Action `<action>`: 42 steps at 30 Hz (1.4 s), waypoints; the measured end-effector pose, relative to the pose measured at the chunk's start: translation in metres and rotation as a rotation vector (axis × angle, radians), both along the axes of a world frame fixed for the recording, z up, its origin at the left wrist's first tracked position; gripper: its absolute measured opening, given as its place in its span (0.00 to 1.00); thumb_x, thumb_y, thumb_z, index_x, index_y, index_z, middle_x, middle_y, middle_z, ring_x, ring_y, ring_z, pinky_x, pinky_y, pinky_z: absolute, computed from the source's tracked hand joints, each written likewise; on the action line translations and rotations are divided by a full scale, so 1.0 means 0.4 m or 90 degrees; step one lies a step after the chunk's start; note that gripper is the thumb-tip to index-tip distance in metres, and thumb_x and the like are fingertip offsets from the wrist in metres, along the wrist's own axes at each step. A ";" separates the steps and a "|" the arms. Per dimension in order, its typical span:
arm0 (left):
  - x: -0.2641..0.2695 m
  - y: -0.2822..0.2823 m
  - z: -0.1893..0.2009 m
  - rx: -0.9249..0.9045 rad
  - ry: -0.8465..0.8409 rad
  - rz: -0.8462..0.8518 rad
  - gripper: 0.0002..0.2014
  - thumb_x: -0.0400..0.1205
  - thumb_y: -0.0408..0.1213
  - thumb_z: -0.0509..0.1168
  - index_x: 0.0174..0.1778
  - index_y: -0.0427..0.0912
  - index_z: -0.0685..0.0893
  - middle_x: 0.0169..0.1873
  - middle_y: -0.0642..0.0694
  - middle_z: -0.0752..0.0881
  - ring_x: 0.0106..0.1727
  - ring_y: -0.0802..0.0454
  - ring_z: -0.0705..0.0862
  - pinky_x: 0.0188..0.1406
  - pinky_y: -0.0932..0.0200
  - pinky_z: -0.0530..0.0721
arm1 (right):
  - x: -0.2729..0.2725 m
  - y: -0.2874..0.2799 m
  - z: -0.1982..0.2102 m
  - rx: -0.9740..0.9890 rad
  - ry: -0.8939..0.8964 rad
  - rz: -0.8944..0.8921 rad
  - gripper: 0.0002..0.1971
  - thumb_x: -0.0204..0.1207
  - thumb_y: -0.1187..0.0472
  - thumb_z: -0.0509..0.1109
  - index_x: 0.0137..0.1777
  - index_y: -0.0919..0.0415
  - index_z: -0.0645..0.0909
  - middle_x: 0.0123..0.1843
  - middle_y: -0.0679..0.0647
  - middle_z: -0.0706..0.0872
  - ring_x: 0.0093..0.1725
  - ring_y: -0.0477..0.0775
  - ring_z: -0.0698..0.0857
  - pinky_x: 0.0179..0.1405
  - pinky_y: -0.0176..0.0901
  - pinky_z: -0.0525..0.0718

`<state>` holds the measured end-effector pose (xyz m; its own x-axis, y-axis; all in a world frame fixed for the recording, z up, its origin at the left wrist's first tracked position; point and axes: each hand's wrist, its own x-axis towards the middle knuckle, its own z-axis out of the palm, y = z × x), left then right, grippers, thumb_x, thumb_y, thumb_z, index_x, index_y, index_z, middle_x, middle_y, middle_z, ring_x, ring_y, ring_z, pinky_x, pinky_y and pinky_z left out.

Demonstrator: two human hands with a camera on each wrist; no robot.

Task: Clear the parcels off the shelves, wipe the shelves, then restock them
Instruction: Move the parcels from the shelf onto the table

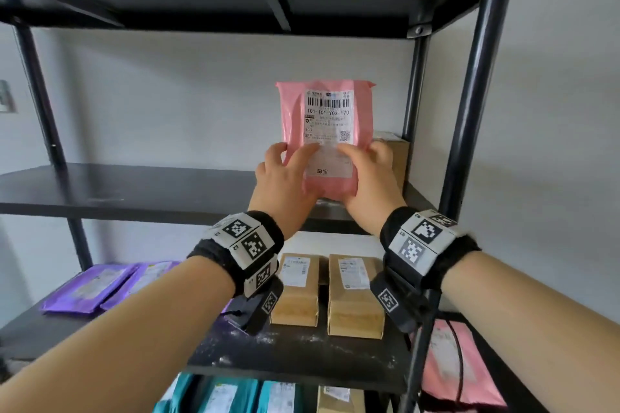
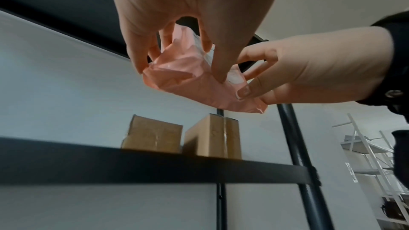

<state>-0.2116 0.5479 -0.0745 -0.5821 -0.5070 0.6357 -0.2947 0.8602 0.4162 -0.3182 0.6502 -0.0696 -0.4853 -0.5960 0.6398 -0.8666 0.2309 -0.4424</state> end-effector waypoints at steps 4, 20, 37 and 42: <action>0.002 0.101 -0.054 0.006 -0.033 0.010 0.32 0.77 0.42 0.69 0.77 0.56 0.65 0.75 0.39 0.60 0.71 0.32 0.65 0.71 0.42 0.69 | -0.006 0.102 -0.064 0.019 -0.013 0.011 0.36 0.70 0.74 0.71 0.75 0.49 0.66 0.72 0.55 0.58 0.71 0.55 0.69 0.65 0.31 0.65; 0.002 0.314 -0.343 0.098 -0.207 -0.141 0.33 0.77 0.43 0.69 0.76 0.55 0.63 0.75 0.36 0.61 0.74 0.32 0.64 0.71 0.42 0.69 | 0.020 0.377 -0.328 0.208 -0.091 -0.111 0.35 0.67 0.77 0.71 0.71 0.51 0.67 0.68 0.56 0.57 0.60 0.60 0.77 0.60 0.38 0.79; -0.321 0.570 -0.589 0.168 -0.397 -0.288 0.30 0.80 0.40 0.64 0.77 0.58 0.61 0.78 0.41 0.54 0.77 0.35 0.59 0.76 0.43 0.64 | -0.262 0.677 -0.569 0.348 -0.277 -0.231 0.33 0.71 0.71 0.72 0.72 0.51 0.65 0.72 0.56 0.55 0.61 0.61 0.78 0.63 0.45 0.81; -0.516 0.569 -0.648 0.214 -0.440 -0.225 0.29 0.79 0.39 0.65 0.75 0.58 0.65 0.73 0.41 0.61 0.70 0.38 0.67 0.72 0.44 0.71 | -0.480 0.657 -0.645 0.392 -0.319 -0.167 0.33 0.72 0.71 0.71 0.74 0.51 0.64 0.73 0.57 0.56 0.63 0.60 0.77 0.65 0.47 0.80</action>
<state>-0.4180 0.7753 -0.3336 -0.9442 -0.3210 -0.0739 -0.3146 0.8122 0.4912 -0.5100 0.9129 -0.3274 -0.7978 -0.5959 -0.0920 -0.4847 0.7246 -0.4899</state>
